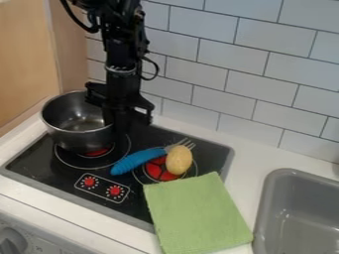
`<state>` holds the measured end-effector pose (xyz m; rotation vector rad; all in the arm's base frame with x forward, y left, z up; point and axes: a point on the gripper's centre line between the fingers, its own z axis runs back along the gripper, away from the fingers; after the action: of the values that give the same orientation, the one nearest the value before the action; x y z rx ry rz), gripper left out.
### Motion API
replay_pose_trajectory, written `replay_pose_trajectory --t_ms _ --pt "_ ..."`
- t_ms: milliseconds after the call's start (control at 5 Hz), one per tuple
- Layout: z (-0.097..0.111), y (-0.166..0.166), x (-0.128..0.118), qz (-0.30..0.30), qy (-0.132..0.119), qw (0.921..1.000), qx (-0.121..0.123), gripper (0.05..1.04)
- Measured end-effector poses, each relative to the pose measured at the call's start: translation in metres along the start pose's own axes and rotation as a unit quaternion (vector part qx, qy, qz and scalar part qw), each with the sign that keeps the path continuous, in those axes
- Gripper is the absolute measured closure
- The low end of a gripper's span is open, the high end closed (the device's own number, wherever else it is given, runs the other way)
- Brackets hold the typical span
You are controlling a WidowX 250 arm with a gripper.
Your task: Move the silver pot and place it to the right of the right burner.
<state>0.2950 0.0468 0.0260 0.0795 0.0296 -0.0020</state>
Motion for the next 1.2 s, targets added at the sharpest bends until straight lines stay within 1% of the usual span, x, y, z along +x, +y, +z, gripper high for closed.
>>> replay_pose_trajectory --t_ms 200,400,600,800,1000,1200 --pt "0.003 0.0 -0.008 0.007 0.002 1.0 0.002 1.02" --pt "0.014 -0.001 -0.01 0.007 0.0 0.9999 0.013 1.02" --pt "0.032 -0.007 -0.01 0.003 -0.015 0.9997 0.018 1.024" --pt "0.043 -0.033 -0.01 -0.032 -0.024 0.9989 0.022 1.025" --pt "0.055 -0.063 -0.006 -0.07 -0.038 0.9966 0.023 1.026" --pt "0.068 -0.094 0.001 -0.107 -0.063 0.9921 0.021 1.026"
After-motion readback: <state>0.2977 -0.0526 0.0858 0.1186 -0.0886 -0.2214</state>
